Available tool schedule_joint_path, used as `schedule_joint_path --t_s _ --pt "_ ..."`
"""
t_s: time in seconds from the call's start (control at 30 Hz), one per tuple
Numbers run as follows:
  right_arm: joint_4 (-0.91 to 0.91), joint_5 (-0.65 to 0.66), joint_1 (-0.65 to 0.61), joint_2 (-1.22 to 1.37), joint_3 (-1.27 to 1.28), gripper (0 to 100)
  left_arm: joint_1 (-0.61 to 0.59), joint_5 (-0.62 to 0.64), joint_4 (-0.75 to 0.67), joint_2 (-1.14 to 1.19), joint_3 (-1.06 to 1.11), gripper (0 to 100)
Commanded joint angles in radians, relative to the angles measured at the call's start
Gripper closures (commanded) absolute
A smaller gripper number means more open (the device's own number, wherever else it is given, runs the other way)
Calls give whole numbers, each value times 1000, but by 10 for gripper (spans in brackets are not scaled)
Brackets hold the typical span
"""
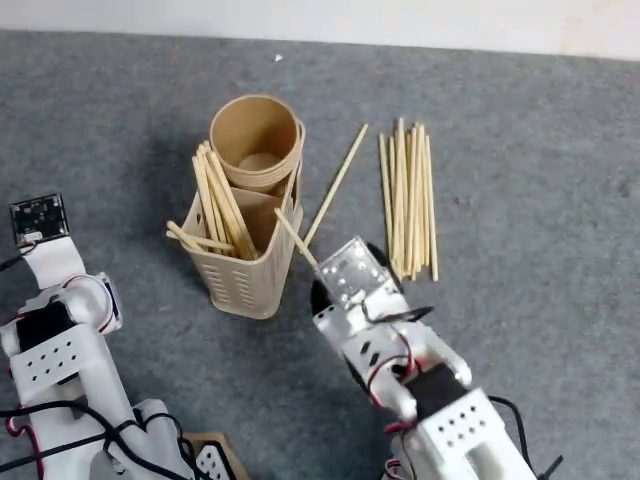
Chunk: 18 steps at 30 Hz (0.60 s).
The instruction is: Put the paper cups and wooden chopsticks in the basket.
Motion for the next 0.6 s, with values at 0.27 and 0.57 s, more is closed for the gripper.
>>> schedule_joint_path --t_s 0.27,0.57 --pt "-159 75 189 232 -48 775 13 -5 -14 -16 -4 841" --pt "-157 78 332 242 -124 775 15 -5 -14 -16 -4 841"
